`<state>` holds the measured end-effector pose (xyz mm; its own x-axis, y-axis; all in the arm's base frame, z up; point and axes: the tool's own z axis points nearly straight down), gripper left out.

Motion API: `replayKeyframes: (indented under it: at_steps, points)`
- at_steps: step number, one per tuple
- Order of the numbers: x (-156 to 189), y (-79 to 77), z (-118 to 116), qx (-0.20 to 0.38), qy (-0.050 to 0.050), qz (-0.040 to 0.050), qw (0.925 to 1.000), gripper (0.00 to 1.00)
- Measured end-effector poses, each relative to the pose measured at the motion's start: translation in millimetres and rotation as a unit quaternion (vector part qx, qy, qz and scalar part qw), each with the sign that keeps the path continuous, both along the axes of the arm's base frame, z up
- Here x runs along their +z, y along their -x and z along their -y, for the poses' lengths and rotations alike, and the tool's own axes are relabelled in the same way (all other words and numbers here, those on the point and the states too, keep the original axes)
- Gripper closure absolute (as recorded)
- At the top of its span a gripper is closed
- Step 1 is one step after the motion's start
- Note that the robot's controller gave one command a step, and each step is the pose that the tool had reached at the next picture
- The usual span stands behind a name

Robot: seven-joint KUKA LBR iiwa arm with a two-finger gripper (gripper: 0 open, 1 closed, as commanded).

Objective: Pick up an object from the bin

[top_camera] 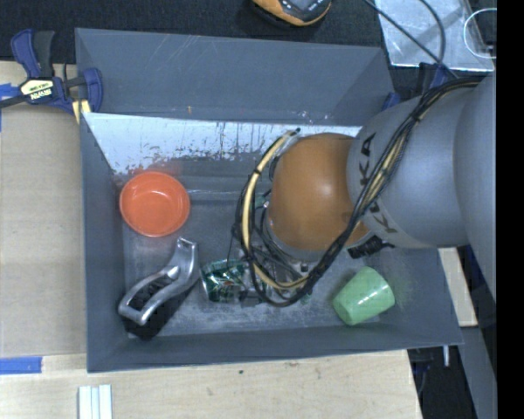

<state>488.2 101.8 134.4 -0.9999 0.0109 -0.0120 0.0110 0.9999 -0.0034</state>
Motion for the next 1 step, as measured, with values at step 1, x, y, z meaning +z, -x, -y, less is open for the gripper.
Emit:
replayKeyframes:
  at_steps: [1]
  points:
    - [3.9,-0.2,0.1,0.0,0.0,0.0002,1.0,1.0]
